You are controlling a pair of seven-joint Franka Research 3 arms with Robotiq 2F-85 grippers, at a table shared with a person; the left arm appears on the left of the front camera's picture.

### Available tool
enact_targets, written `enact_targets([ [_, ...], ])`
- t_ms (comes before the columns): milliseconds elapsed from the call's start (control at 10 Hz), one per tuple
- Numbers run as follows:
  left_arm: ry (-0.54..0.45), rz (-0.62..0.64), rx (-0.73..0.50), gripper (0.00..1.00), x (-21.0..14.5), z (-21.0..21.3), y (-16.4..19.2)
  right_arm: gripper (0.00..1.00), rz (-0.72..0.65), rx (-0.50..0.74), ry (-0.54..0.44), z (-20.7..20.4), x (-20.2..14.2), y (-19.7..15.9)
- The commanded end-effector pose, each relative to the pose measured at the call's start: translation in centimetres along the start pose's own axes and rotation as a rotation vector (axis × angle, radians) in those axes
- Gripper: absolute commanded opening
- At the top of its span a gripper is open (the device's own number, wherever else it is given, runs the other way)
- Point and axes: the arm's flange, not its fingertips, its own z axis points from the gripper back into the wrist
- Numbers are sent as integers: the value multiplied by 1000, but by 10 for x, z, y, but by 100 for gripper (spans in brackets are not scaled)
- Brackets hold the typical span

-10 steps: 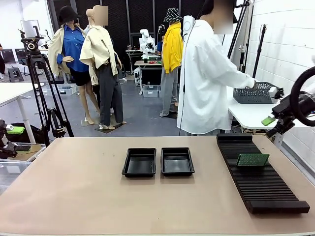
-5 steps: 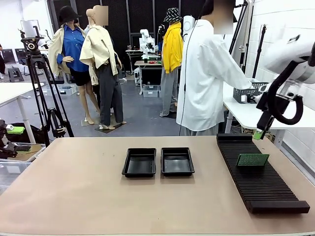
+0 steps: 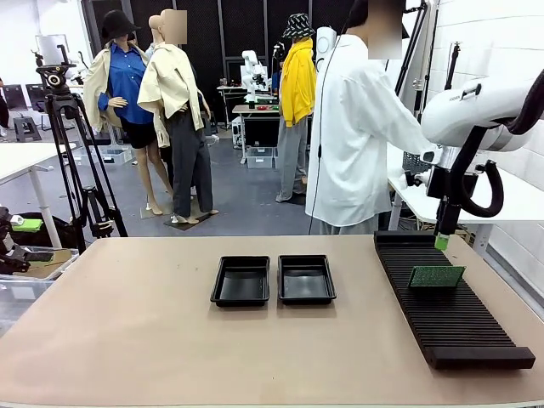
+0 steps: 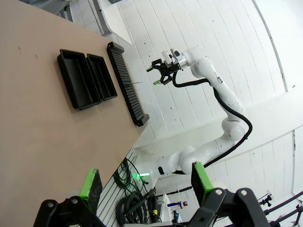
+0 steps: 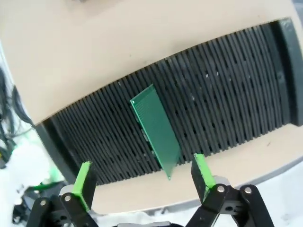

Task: Inspect and transfer BCBs to ESD trays.
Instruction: Pick up the Blank PCB from the PCB Rack and place it in the left ESD tray.

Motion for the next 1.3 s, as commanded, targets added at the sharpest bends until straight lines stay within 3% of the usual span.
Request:
enact_targets([
  [0, -1, -5, -1, 100, 0, 1, -2, 100, 117, -69, 46, -6, -10, 11],
  [200, -1, -5, -1, 100, 0, 1, -2, 100, 220, -85, 87, -11, -17, 18],
  [600, -1, -5, -1, 100, 0, 1, -2, 100, 334, -144, 23, -31, -39, 29],
  [1200, -1, -5, -1, 100, 0, 1, -2, 100, 355, -164, -38, -43, -35, 9],
])
